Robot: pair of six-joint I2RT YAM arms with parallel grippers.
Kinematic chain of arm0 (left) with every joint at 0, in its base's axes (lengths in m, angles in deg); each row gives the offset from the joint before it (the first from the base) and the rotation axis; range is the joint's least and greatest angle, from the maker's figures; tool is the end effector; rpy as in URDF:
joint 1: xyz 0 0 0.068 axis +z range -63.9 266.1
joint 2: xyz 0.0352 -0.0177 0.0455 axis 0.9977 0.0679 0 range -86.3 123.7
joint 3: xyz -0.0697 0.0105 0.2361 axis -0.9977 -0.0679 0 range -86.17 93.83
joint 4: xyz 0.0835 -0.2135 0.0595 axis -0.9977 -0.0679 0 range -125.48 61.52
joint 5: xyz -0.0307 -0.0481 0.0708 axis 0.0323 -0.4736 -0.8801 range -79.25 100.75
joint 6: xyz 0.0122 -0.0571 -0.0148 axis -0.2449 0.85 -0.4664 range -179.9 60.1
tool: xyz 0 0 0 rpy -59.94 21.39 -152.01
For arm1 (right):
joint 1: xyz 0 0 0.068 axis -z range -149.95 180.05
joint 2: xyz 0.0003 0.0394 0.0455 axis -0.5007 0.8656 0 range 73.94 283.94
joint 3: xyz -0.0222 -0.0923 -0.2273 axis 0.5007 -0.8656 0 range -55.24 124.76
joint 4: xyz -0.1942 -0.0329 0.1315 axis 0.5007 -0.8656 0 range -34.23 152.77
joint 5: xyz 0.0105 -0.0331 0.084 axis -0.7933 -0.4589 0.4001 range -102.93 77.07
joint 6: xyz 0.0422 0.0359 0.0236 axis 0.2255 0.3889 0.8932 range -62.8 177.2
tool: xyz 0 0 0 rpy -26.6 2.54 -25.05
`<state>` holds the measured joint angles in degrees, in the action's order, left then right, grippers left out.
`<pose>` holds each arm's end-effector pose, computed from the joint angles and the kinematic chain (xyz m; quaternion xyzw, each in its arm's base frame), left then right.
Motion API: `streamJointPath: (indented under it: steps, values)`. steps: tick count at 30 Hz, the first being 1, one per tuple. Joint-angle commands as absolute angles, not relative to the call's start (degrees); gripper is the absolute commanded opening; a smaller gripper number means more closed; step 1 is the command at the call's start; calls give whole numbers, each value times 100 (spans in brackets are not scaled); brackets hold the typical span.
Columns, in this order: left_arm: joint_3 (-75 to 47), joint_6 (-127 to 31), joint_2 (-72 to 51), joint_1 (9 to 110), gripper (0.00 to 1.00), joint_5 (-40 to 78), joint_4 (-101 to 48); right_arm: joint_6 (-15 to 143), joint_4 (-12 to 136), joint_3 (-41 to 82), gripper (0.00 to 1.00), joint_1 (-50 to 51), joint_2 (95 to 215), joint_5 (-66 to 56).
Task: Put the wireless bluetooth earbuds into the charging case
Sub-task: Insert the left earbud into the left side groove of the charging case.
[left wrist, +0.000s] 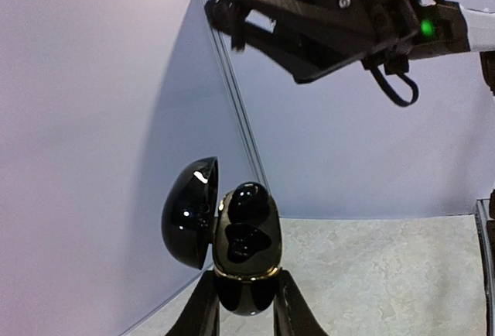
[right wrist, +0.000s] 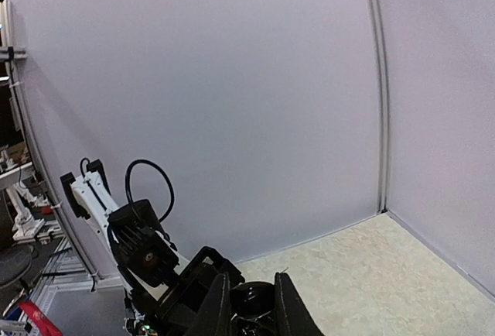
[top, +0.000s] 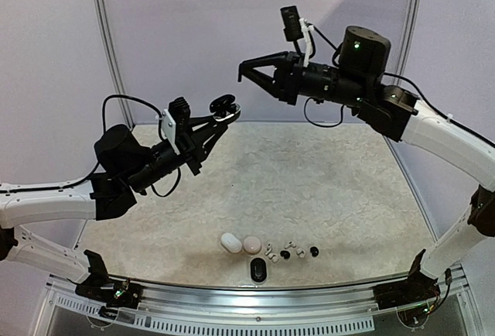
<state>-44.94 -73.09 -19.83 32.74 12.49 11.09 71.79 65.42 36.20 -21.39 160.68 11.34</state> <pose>0.1563 -0.2125 0.3209 0.3466 0.5062 -0.2800 0.7384 0.1933 0.2719 0.4420 -0.3538 0.5626 0.5164 0.5401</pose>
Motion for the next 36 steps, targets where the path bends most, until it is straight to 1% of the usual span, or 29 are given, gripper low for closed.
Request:
streamJointPath:
  steps: [1,5,19,27,36]
  values:
    - [-4255,-7512,-1900,3122,0,1093,1336,6486,7086,3563,0,-2439,16402,1795]
    - [-4218,-7487,-1859,3108,0,1096,1345,6235,7283,3349,0,-2549,16365,1933]
    - [-4187,-7486,-1828,3082,0,1093,1371,6326,7358,3151,0,-2561,16577,1200]
    - [-4187,-7471,-1823,3082,0,1093,1363,6232,7212,3175,0,-2561,16674,1035]
    - [-4205,-7372,-1857,3082,0,815,1362,6075,7011,3129,0,-2567,16735,960]
